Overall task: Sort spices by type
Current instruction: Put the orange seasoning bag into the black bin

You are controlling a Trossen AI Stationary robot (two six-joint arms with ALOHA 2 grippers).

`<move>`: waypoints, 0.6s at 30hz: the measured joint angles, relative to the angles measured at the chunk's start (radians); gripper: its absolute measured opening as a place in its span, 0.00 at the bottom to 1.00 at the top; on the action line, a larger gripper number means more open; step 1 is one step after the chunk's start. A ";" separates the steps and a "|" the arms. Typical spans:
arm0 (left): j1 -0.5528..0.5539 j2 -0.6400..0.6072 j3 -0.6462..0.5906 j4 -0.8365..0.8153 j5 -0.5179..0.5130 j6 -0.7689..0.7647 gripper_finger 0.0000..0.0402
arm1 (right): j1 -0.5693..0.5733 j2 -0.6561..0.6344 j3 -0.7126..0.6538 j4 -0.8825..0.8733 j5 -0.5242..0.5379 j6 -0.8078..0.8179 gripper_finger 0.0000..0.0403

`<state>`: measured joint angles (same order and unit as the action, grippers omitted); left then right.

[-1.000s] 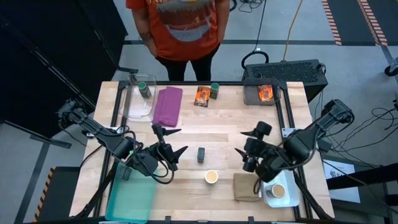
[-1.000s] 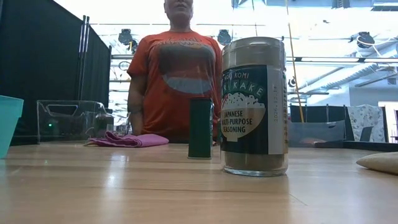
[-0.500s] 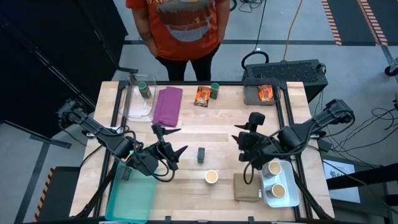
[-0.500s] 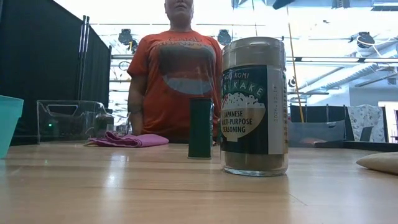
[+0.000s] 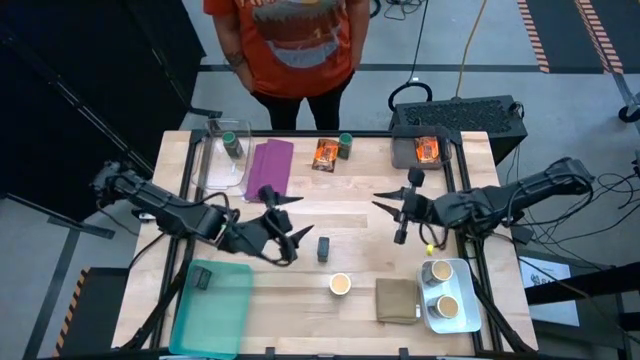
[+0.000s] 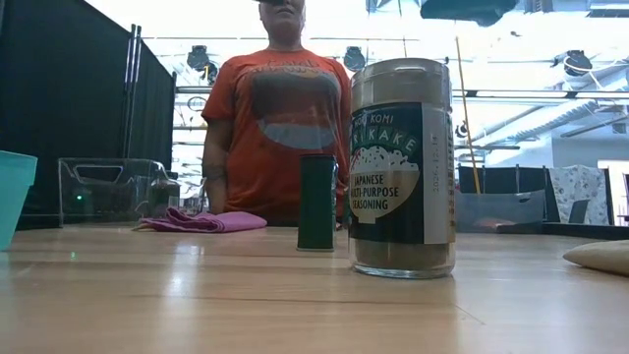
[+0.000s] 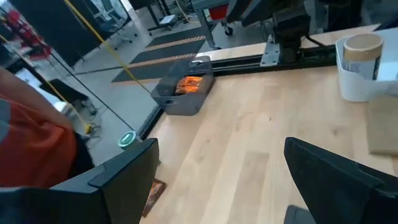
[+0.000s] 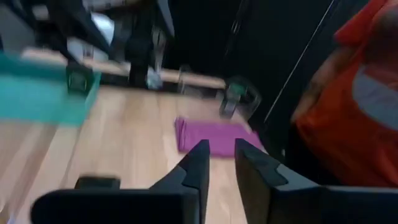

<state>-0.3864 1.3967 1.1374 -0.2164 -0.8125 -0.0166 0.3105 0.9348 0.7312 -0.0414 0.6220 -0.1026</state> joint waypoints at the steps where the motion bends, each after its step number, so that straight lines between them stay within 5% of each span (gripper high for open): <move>1: 0.020 0.005 0.000 0.017 0.031 0.003 0.88 | -0.006 -0.015 -0.030 0.053 -0.002 -0.016 0.13; 5: 0.102 0.053 0.000 0.103 0.122 0.040 0.88 | -0.029 -0.045 -0.092 0.124 0.007 -0.043 0.06; 12: 0.269 0.133 0.000 0.146 0.130 0.047 0.88 | -0.067 -0.092 -0.091 0.108 0.005 0.003 0.01; 18: 0.421 0.200 0.000 0.130 0.184 -0.034 0.88 | -0.183 -0.147 -0.018 -0.274 0.017 0.353 0.00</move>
<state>0.0350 1.5967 1.1374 -0.0861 -0.6283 -0.0505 0.1277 0.7883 0.7137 -0.3150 0.6388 0.2500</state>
